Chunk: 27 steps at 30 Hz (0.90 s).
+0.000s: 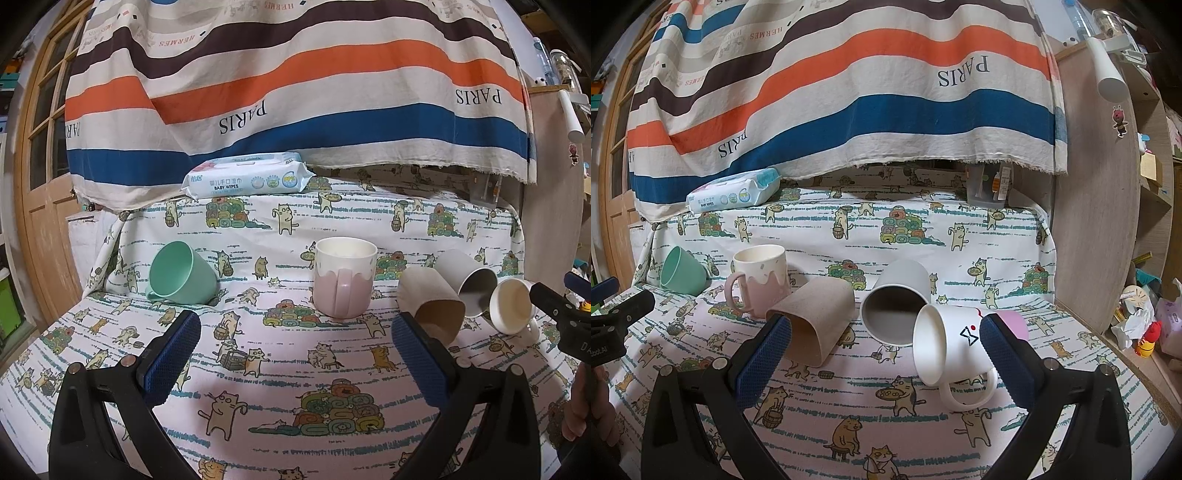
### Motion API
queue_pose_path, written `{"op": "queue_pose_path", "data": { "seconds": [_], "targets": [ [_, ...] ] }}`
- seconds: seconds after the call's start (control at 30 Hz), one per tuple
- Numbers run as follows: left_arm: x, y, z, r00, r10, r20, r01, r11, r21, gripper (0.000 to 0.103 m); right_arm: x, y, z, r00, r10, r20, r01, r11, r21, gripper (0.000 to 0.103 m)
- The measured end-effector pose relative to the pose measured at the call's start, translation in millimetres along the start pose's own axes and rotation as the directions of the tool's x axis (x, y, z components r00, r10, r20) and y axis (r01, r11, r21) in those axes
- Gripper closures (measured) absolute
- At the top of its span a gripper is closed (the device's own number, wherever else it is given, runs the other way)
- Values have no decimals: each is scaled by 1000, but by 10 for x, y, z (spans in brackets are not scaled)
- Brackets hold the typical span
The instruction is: Flip cup upside down
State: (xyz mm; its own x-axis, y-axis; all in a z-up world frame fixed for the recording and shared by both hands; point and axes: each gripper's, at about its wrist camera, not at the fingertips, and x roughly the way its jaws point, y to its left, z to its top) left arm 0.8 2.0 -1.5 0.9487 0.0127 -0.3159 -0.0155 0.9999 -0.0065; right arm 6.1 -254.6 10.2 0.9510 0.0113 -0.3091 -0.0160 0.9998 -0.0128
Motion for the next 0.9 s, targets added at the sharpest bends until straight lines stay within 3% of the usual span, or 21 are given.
{"op": "queue_pose_path", "data": {
  "seconds": [0.9],
  "targets": [
    [5,-14,-18,1000,-3,4,3,1000,2,0,3,-2,-1,1000,2,-1,-2,1000,-1,1]
  ]
}}
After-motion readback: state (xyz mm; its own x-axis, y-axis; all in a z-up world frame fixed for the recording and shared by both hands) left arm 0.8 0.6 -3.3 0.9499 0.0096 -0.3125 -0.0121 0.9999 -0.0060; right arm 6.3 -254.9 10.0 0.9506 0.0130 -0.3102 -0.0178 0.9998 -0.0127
